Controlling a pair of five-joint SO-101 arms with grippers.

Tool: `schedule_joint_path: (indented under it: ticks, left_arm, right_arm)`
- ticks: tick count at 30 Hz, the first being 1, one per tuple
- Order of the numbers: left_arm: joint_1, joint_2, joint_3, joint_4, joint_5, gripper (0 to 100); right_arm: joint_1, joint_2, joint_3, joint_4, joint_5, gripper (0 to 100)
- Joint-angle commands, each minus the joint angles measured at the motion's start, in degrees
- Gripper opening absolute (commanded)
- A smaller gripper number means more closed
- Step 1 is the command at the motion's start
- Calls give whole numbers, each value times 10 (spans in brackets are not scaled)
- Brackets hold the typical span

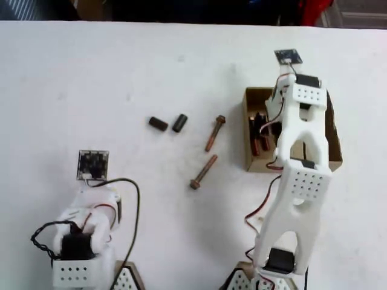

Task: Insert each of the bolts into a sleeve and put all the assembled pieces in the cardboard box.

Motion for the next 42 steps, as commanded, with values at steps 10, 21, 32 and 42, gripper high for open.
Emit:
schedule_joint_path:
  ticks: [10, 21, 32, 42]
  left_arm:
    - [0, -5, -2, 13, -2, 23]
    - [0, -5, -2, 23, -3, 24]
    - [-5, -5, -1, 20, -6, 24]
    - [-5, -5, -1, 18, -6, 24]
  right_arm:
    - [-56, -12, -319, 252, 3, 259]
    - [-158, -12, -373, 255, -89, 259]
    - [-298, -8, -375, 254, -102, 259]
    - [-354, -7, -371, 254, -87, 219]
